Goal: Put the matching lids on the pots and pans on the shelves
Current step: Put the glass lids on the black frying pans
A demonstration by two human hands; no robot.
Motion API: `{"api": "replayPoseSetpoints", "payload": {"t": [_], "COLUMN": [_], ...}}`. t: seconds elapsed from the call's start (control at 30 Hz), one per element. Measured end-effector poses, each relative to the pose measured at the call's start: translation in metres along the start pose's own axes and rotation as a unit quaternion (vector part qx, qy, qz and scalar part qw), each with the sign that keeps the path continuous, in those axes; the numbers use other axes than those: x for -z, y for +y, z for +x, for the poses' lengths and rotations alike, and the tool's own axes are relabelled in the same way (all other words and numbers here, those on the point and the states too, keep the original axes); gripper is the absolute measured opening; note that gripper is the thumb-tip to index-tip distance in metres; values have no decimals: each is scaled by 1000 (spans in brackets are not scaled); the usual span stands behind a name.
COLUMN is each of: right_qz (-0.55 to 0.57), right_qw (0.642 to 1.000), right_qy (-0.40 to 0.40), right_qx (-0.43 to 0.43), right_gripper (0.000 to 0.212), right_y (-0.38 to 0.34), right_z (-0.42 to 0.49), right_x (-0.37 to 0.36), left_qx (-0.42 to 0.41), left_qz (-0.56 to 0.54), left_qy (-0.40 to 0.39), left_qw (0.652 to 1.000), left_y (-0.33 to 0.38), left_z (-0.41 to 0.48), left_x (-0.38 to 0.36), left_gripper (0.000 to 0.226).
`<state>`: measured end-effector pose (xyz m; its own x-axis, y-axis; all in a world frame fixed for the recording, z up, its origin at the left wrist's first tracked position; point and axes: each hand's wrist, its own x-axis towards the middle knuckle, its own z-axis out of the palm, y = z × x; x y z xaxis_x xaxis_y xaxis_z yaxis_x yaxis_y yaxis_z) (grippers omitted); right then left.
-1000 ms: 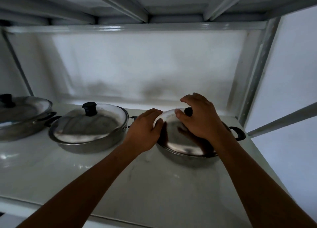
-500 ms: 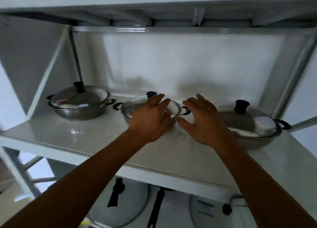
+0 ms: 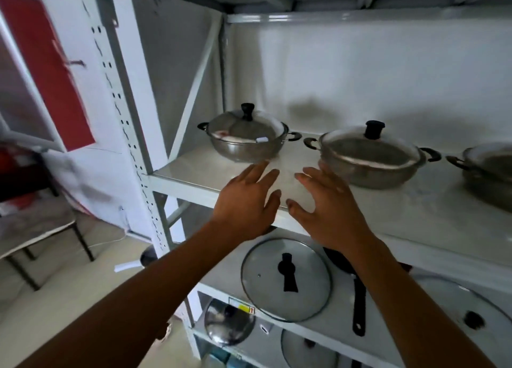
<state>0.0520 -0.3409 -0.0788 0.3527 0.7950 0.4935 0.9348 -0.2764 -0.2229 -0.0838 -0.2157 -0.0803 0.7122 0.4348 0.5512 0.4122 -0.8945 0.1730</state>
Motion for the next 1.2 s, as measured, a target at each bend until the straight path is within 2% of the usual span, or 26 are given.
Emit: {"api": "replayPoseSetpoints", "payload": {"t": [0.17,0.37,0.43,0.5,0.57,0.67,0.73,0.8,0.9,1.0,1.13,1.2], "right_qz": [32,53,47,30,12,-5,-35,-76,-126,-180,-152,-123], "right_qw": [999,995,992,981,966,970,986,987,974,946,936,929], "right_qy": [15,46,90,167,234,242,157,72,-22,-89,-46,-58], "right_qx": [31,66,77,97,106,37,-52,-126,-187,-253,-313,-344], "right_gripper": [60,59,51,39,30,25,33,44,58,52,36,34], "right_y": [-19,-25,-27,-28,-25,-14,-2,12,36,52,71,85], "right_z": [-13,-47,-52,-57,-59,-64,-62,-57,-50,-47,-50,-52], "right_x": [-49,-121,-152,-182,-215,-262,-293,-320,-356,-378,-390,-386], "left_qx": [31,15,-13,-52,-65,-12,24,52,77,96,135,140], "left_qz": [0,-17,-32,-37,-20,10,23,19,9,-3,-16,-9], "left_qy": [-8,5,49,125,150,51,-24,-82,-145,-196,-279,-305], "left_qw": [999,1000,998,990,986,999,999,995,986,976,951,942], "left_y": [-35,-64,-82,-101,-125,-159,-184,-206,-231,-250,-271,-277], "left_z": [-32,-68,-80,-93,-103,-108,-102,-91,-73,-61,-62,-65], "left_x": [-20,-72,-94,-117,-140,-171,-192,-212,-242,-271,-304,-314], "left_gripper": [51,44,37,31,31,38,42,46,49,50,51,54]}}
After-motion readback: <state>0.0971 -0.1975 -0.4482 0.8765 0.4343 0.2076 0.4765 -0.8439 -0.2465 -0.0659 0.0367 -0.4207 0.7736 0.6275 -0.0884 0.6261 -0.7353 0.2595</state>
